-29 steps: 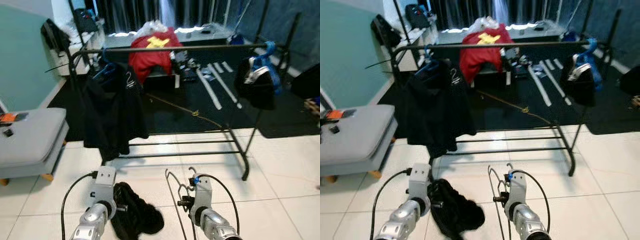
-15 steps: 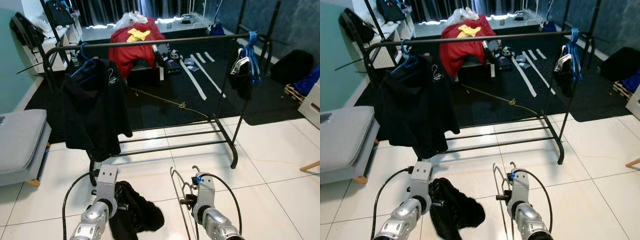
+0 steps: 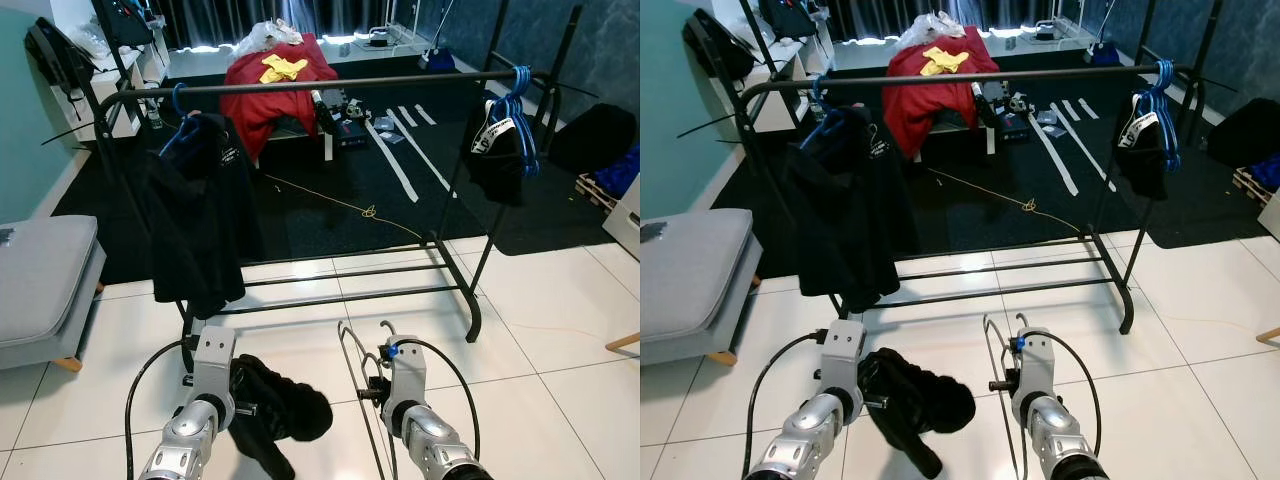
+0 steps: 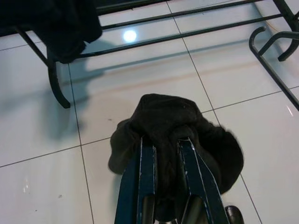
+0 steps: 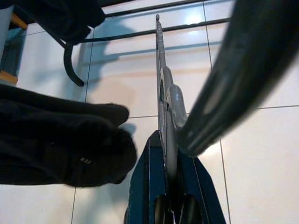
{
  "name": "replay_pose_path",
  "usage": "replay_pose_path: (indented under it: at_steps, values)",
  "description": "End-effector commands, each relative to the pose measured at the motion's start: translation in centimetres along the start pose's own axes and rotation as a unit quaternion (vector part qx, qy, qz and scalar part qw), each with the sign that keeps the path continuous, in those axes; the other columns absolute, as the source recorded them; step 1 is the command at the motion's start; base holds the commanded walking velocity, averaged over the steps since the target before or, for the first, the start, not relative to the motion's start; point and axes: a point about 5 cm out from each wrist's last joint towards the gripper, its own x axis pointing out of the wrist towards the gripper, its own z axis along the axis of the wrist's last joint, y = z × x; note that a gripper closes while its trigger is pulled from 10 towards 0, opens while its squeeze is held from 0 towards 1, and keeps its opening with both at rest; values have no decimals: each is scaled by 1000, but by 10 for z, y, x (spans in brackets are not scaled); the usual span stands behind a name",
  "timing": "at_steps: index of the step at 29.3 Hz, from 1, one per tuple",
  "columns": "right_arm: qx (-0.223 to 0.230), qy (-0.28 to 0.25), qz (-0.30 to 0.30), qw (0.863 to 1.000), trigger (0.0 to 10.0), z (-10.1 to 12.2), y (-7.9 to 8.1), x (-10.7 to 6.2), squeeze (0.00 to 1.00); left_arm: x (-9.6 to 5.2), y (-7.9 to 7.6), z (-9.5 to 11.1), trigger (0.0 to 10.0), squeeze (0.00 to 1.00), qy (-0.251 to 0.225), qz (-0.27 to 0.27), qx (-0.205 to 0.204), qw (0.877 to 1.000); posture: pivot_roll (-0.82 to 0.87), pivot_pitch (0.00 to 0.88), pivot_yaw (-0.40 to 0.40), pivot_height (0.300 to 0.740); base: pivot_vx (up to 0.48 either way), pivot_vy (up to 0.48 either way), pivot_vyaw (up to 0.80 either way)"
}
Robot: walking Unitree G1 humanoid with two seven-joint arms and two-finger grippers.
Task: Hang hanger
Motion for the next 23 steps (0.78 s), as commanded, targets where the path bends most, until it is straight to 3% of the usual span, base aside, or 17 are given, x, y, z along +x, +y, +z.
replay_pose_path:
  at_steps: [1, 14, 23]
  values:
    - [-1, 0, 4, 1000, 10000, -2, 3, 0, 0, 0, 6, 5, 10000, 0, -16, 7, 14, 1000, 35, 0, 44, 740, 0, 0, 0]
    - [19, -14, 18, 1000, 10000, 2, 4, 0, 0, 1, 6, 11, 10000, 0, -32, 11, 10, 999, 35, 0, 46, 740, 0, 0, 0]
    - [9, -17, 18, 1000, 10000, 6, 4, 2, 0, 1, 6, 11, 10000, 0, -32, 11, 11, 999, 34, 0, 44, 740, 0, 0, 0]
